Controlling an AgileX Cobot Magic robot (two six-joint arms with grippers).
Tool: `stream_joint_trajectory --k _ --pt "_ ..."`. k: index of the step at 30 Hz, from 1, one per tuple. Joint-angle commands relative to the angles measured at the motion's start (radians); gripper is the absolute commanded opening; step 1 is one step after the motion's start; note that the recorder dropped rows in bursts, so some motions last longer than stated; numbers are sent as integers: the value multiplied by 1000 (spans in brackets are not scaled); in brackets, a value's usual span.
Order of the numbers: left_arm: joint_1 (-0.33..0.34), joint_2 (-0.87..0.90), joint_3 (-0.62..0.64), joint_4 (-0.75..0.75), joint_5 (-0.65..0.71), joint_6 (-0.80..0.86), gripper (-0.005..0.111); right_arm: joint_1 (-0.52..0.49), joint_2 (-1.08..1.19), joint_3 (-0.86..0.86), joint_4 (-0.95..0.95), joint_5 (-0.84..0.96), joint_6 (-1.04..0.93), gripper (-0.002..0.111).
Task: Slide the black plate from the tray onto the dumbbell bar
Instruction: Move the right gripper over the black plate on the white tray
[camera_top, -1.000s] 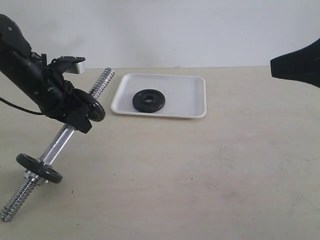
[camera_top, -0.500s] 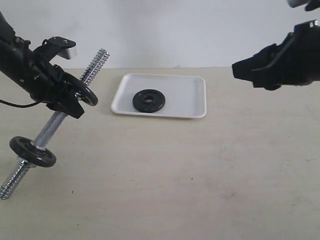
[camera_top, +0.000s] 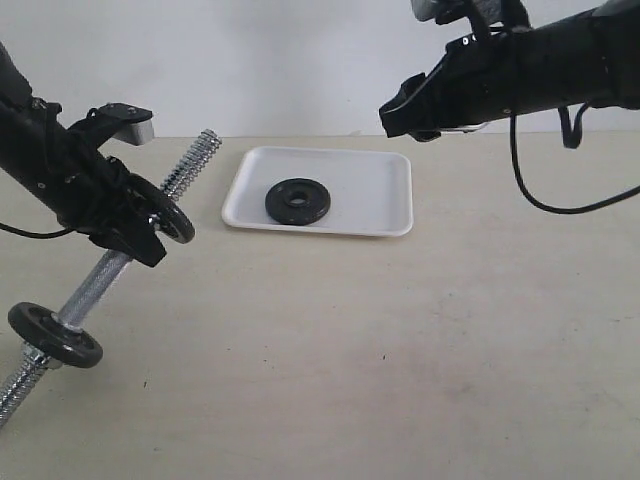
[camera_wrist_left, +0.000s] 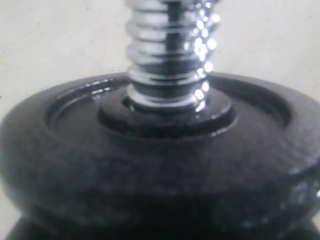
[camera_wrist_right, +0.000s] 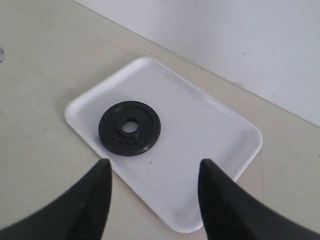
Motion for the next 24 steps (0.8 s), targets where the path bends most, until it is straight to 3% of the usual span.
stream_joint_trajectory --k 1,10,18,24 --pt "1 -67 -19 -131 -23 -6 4 1 71 -70 -29 11 9 49" --pt "1 -67 -19 -218 -75 24 4 32 236 -234 -204 8 145 49" --pt "1 -67 -19 -219 -87 36 4 60 432 -510 -793 206 746 49" --pt "1 -67 -19 -219 -97 42 4 94 502 -658 -885 272 791 49"
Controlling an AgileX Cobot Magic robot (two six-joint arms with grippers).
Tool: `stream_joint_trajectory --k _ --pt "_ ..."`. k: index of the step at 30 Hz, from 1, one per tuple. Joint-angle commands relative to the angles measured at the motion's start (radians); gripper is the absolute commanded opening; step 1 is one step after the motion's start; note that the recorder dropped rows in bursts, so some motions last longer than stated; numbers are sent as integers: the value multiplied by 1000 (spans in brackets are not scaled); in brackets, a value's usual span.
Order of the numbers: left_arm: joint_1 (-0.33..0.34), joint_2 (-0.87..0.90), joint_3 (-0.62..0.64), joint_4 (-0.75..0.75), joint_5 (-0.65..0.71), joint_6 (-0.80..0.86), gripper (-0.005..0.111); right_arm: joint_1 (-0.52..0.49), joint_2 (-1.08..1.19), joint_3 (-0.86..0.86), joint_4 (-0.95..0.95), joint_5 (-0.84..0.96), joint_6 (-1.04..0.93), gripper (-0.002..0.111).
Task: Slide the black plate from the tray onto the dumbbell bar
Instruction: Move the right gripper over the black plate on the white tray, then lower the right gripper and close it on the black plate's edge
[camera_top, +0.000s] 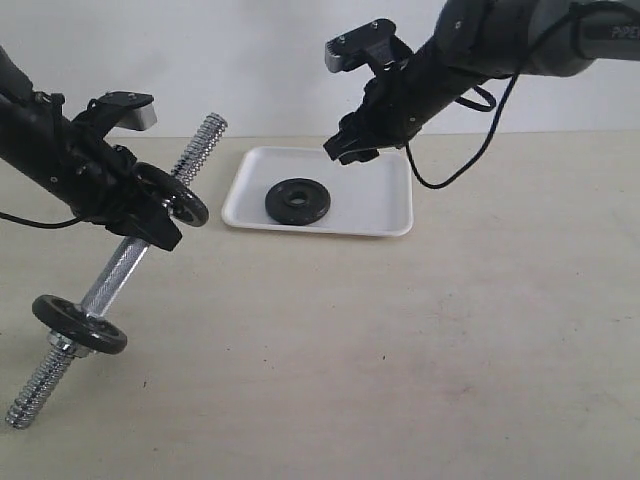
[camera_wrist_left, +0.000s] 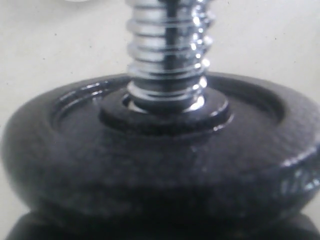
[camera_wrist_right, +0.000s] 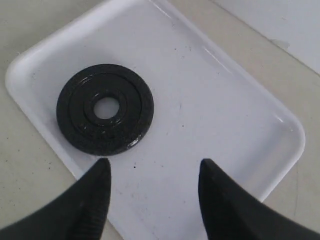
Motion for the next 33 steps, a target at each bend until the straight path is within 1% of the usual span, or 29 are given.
stream_joint_trajectory --k 1,4,7,10,13,18,21,22,23,25,26,28,33 --pt "1 -67 -26 -104 -37 17 4 32 35 -89 -102 12 38 49" --pt "1 -67 -26 -104 -37 17 4 59 76 -147 -217 36 89 49" --pt "1 -67 -26 -104 -37 17 4 79 116 -197 -259 85 171 49" --pt "1 -67 -26 -104 -37 17 4 92 135 -222 -261 93 175 49" --pt "1 -67 -26 -102 -37 16 4 101 135 -222 -261 56 175 49" --pt "1 -67 -26 -102 -34 14 4 103 131 -222 -165 40 242 49" --pt "1 -67 -26 -102 -34 14 4 103 133 -222 -169 33 234 50" --pt "1 -67 -26 -102 -34 14 4 103 133 -222 -169 33 241 53" --pt "1 -67 -26 -102 -34 14 4 103 139 -222 -166 33 261 60" --pt "1 -67 -26 -102 -34 14 4 104 151 -224 -150 30 365 81" --pt "1 -67 -26 -102 -34 14 4 107 165 -224 -169 27 424 105" --pt "1 -67 -26 -102 -27 14 4 107 185 -224 -174 26 479 104" --pt "1 -67 -26 -102 -16 6 4 111 195 -224 -147 -3 506 104"
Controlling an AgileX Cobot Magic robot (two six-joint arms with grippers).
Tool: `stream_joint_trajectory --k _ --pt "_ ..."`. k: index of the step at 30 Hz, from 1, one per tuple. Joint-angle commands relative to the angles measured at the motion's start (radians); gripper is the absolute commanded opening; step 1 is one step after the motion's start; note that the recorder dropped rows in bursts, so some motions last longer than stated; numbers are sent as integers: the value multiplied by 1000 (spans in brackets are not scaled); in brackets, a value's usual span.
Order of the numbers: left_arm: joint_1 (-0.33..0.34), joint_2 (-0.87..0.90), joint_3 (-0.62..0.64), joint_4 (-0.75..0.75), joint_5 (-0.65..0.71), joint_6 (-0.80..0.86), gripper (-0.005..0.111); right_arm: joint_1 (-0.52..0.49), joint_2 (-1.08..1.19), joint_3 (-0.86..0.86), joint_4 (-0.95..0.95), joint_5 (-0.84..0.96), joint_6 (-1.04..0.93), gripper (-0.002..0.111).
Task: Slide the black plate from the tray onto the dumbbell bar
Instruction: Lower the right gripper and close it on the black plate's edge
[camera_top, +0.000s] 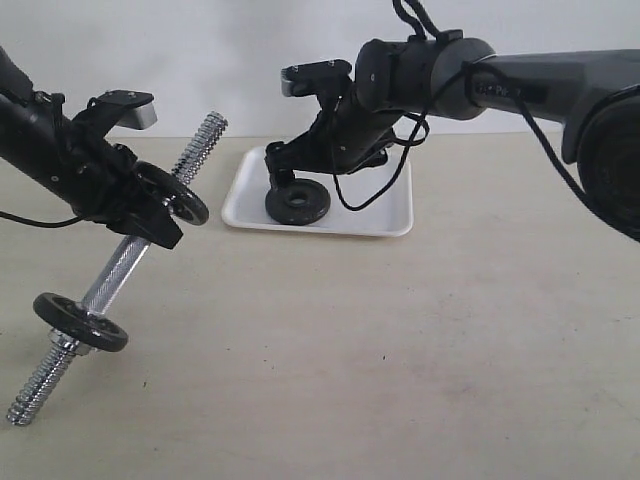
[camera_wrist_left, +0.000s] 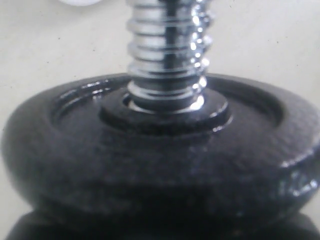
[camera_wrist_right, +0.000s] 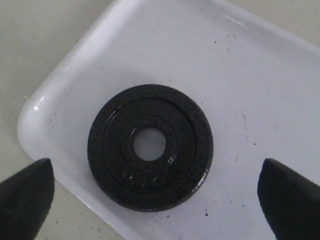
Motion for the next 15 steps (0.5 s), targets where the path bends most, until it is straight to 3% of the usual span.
stream_joint_trajectory --k 1,4,8,15 --pt "1 -67 -26 -97 -4 2 4 4 -7 -5 11 -30 47 104" --pt "1 -67 -26 -97 -4 2 4 6 -2 -26 10 6 125 104" --pt "1 -67 -26 -97 -2 2 4 24 75 -213 -18 176 131 104" --pt "1 -67 -26 -97 7 2 4 31 137 -338 -89 259 187 104"
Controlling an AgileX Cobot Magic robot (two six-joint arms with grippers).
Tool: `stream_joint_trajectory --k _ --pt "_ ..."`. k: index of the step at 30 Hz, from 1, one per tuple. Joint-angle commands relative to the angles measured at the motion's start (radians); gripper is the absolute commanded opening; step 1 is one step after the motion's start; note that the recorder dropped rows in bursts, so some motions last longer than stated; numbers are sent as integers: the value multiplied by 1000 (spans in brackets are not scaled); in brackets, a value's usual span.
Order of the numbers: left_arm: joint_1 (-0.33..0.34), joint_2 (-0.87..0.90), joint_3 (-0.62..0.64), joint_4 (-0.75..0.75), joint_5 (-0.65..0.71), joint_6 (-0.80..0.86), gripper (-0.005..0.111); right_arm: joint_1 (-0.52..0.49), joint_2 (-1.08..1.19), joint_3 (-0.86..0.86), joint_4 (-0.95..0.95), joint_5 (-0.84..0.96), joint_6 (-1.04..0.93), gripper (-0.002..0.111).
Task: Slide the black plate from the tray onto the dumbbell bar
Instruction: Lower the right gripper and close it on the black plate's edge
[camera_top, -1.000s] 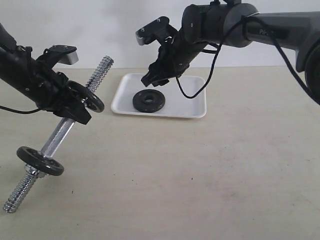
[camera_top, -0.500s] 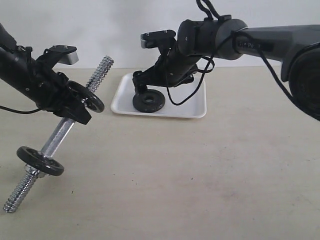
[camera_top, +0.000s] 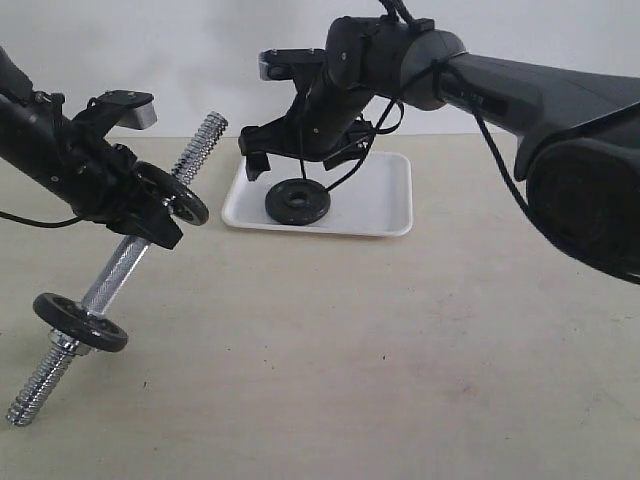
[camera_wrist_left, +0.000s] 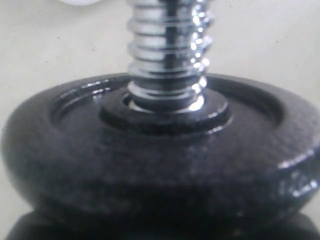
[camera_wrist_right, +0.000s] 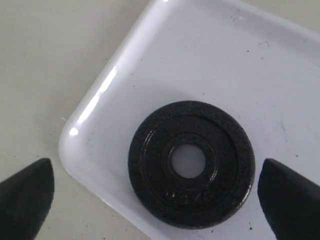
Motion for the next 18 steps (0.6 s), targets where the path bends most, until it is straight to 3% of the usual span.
stream_joint_trajectory --k 1,8,18 --pt "1 -67 -26 -97 5 2 4 -1 23 -48 -66 31 31 104" --pt "1 -67 -26 -97 8 2 4 -1 74 -47 -135 64 80 104" --pt "1 -67 -26 -82 5 2 4 -1 136 -47 -6 44 64 104"
